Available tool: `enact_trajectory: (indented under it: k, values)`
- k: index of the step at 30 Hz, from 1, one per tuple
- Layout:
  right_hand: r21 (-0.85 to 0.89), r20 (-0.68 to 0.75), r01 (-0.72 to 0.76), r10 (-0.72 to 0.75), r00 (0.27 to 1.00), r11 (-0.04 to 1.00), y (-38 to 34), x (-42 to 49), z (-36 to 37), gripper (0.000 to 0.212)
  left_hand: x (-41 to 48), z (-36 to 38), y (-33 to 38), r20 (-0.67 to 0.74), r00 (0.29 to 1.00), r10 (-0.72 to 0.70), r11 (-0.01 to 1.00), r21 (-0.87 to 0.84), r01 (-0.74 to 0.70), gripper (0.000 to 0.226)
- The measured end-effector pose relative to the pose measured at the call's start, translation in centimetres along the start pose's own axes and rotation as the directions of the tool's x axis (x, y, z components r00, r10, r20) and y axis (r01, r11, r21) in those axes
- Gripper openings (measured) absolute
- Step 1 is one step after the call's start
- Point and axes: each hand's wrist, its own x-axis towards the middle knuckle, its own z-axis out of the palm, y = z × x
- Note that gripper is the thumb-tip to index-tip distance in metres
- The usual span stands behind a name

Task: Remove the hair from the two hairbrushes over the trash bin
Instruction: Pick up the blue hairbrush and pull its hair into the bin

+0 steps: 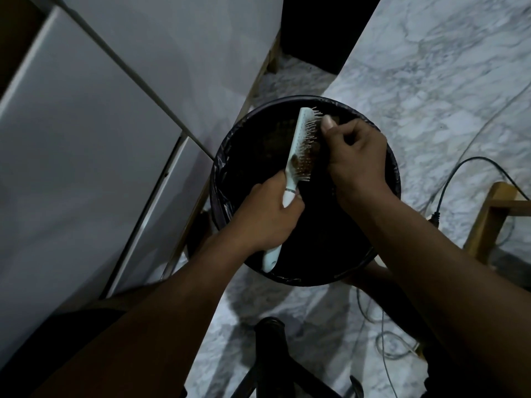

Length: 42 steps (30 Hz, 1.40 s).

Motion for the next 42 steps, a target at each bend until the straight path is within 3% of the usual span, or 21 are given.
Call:
enact_trajectory:
  k: [4, 7, 10, 12, 15, 21, 29, 36, 39, 42]
  values:
    - [0.152, 0.029, -0.181, 0.179, 0.983, 0.972, -0.2, 0.0, 0.3, 0.029, 0.3, -0.2, 0.0, -0.005, 1.0, -0.015, 1.0, -0.021, 0.014, 0.013]
    - [0.247, 0.161, -0.269, 0.234, 0.959, 0.931, -1.1, -0.2, 0.2, 0.012, 0.3, -0.3, 0.0, -0.014, 0.999, -0.036, 0.999, -0.041, 0.036, 0.012]
    - [0.093, 0.32, -0.137, 0.101, 0.942, 0.986, -1.5, -0.2, -0.6, 0.049, 0.2, -0.2, 0.0, -0.007, 0.999, -0.048, 0.999, -0.009, 0.048, 0.01]
    - [-0.068, 0.371, 0.029, -0.002, 0.928, 0.997, -1.1, -0.3, -0.6, 0.059, 0.2, -0.2, 0.0, 0.007, 0.999, -0.05, 0.999, 0.003, 0.05, 0.012]
    - [-0.17, 0.255, 0.138, -0.092, 0.963, 0.976, -0.6, -0.5, -0.5, 0.051, 0.0, -0.2, 0.2, 0.025, 0.999, -0.031, 0.999, 0.011, 0.03, 0.016]
    - [-0.141, 0.083, 0.09, -0.079, 0.993, 0.986, 0.4, -0.1, 0.1, 0.021, 0.2, 0.0, 0.0, 0.015, 0.999, -0.029, 1.0, 0.002, 0.029, 0.01]
    - [0.017, -0.006, -0.047, 0.047, 0.999, 0.999, 0.5, -0.4, 0.8, 0.018, 0.5, -0.3, -0.2, -0.008, 1.0, -0.021, 0.999, -0.047, 0.02, 0.017]
    - [0.216, 0.025, -0.18, 0.179, 0.984, 0.96, 0.3, -0.8, 1.4, 0.012, 0.8, -0.5, 0.0, -0.032, 0.999, -0.04, 0.997, -0.071, 0.038, 0.014]
    - [0.178, 0.162, -0.227, 0.199, 0.966, 0.957, -0.1, -1.0, 1.1, 0.033, 0.7, -0.4, -0.1, -0.04, 0.997, -0.062, 0.997, -0.049, 0.06, 0.011]
    - [-0.031, 0.283, -0.04, 0.047, 0.958, 0.999, -0.3, -1.3, 0.7, 0.063, 0.5, -0.3, -0.1, -0.012, 0.998, -0.068, 0.997, -0.025, 0.067, 0.007]
